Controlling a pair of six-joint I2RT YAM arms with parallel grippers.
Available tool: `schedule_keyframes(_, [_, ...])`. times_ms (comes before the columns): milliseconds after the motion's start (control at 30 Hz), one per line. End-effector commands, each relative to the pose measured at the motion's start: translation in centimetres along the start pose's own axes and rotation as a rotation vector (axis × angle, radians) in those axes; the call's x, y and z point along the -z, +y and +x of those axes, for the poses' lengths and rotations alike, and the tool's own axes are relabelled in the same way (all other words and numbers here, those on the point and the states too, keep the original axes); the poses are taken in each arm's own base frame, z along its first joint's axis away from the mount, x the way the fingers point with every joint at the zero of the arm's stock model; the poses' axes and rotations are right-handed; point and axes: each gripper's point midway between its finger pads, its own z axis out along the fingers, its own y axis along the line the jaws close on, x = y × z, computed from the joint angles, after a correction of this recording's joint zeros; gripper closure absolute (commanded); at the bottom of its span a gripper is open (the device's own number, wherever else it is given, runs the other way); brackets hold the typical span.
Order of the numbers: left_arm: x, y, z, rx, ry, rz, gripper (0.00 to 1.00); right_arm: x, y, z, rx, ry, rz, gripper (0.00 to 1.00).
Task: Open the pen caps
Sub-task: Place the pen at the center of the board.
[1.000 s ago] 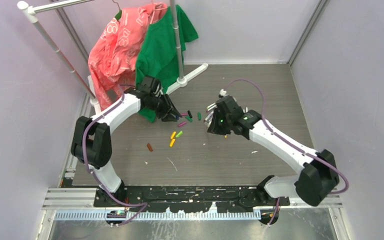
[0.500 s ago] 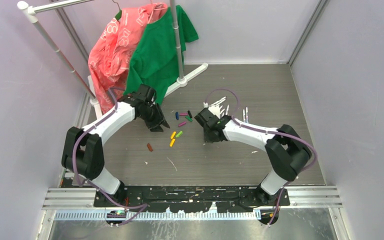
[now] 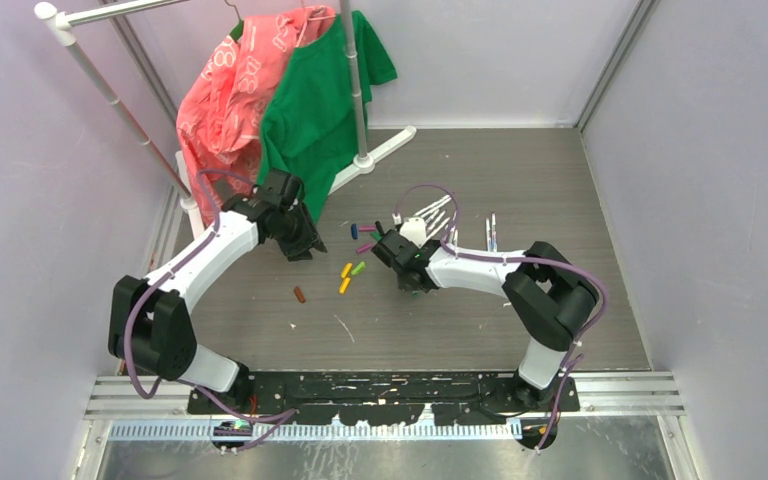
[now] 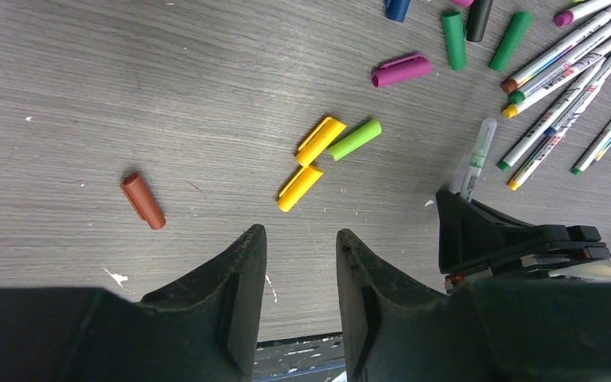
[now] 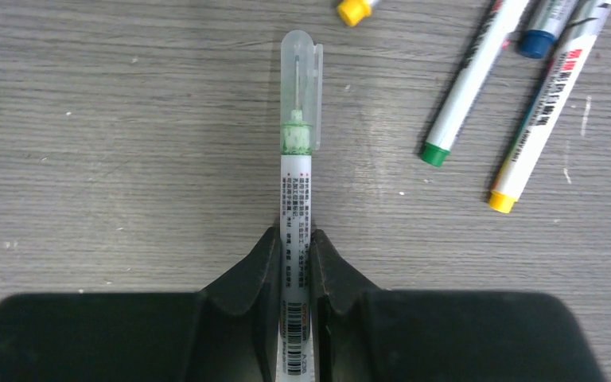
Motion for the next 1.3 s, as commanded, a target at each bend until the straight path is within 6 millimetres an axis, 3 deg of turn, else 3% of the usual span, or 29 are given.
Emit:
schedule_keyframes(0, [1.8,-0.1,-1.2,-0.023,-0.078,0.011,0.62,1.4,-1.6,-1.5,-0.058,-0.084,0.079,0.99])
schedule_keyframes(200, [2.2,-0.4,-1.8,-0.032,-0.101,0.016,0.61,5.9,-4.1,-5.2,-0.135,-0.221,0.112,0.99])
schedule_keyframes(333, [2.1,-0.4,-1.9,-0.032,-0.109,0.015,0.61,6.6,-6.2,-6.4,-0.167,-0.24,0.158,0.99])
schedule_keyframes(667, [1.9,0.4,-1.6,-0.03,-0.132,0.015,0.61,3.0,-12.1,-5.4,-0.26,-0.152,0.258,0.99])
schedule_keyframes(1000, [1.4,1.7,-1.6,-0.013,-0.164,-0.024,0.61,-0.8,-12.1,-3.3,-0.234,-0.052,0.26,0.97])
schedule_keyframes(1267, [1.4,1.8,-1.6,-0.009,-0.174,-0.019,0.61,-1.9,-13.2,-1.7,-0.234,-0.004,0.301,0.9])
